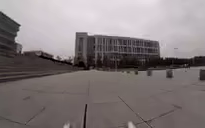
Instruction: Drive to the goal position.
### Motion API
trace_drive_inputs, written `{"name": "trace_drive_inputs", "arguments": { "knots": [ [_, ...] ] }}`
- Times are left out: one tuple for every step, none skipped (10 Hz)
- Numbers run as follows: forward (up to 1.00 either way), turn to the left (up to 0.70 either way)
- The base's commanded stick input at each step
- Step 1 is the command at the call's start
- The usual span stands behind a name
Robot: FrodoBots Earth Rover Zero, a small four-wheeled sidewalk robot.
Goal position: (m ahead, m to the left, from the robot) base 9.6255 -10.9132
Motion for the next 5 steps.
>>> {"name": "trace_drive_inputs", "arguments": {
  "knots": [
    [0.7,0.0],
    [0.7,0.0],
    [0.7,0.0],
    [0.7,0.0],
    [0.7,0.0]
  ]
}}
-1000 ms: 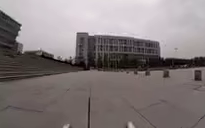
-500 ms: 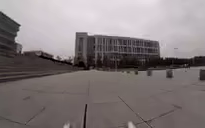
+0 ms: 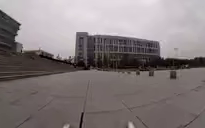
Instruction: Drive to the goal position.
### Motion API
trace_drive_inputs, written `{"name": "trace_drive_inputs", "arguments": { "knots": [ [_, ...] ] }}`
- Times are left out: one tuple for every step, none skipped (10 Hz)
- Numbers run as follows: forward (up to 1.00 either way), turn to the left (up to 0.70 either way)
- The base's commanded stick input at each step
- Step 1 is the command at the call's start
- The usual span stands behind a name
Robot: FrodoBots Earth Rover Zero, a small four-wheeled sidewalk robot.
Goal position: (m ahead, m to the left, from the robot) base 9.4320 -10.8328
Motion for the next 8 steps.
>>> {"name": "trace_drive_inputs", "arguments": {
  "knots": [
    [0.7,0.0],
    [0.7,0.0],
    [0.7,0.0],
    [0.7,0.0],
    [0.7,0.0],
    [0.7,0.0],
    [0.7,0.0],
    [0.7,0.0]
  ]
}}
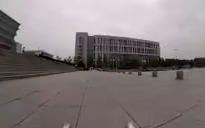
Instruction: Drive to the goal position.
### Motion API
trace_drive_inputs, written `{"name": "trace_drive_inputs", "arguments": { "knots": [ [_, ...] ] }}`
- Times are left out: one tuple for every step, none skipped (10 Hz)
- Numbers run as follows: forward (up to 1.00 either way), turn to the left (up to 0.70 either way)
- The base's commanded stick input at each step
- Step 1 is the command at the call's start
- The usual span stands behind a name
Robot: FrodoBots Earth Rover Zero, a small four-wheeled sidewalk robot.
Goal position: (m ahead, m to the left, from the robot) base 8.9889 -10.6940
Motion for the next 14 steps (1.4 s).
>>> {"name": "trace_drive_inputs", "arguments": {
  "knots": [
    [0.7,0.0],
    [0.7,0.0],
    [0.7,0.0],
    [0.7,0.0],
    [0.7,0.0],
    [0.7,0.0],
    [0.7,0.0],
    [0.7,0.0],
    [0.7,0.0],
    [0.7,0.0],
    [0.7,0.0],
    [0.7,-0.14],
    [0.7,-0.14],
    [0.7,-0.14]
  ]
}}
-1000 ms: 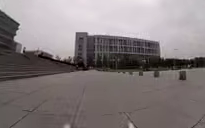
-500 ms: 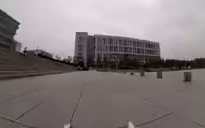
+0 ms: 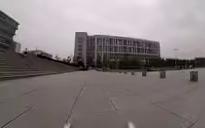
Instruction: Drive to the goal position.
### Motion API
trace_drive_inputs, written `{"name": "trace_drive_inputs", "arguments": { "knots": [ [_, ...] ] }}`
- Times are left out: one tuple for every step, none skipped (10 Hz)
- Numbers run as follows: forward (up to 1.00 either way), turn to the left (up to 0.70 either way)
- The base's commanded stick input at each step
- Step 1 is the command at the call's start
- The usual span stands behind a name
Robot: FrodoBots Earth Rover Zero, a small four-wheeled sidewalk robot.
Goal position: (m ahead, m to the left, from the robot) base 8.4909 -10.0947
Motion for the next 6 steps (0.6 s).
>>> {"name": "trace_drive_inputs", "arguments": {
  "knots": [
    [0.7,-0.14],
    [0.7,-0.14],
    [0.7,-0.13],
    [0.7,-0.13],
    [0.7,-0.13],
    [0.7,-0.13]
  ]
}}
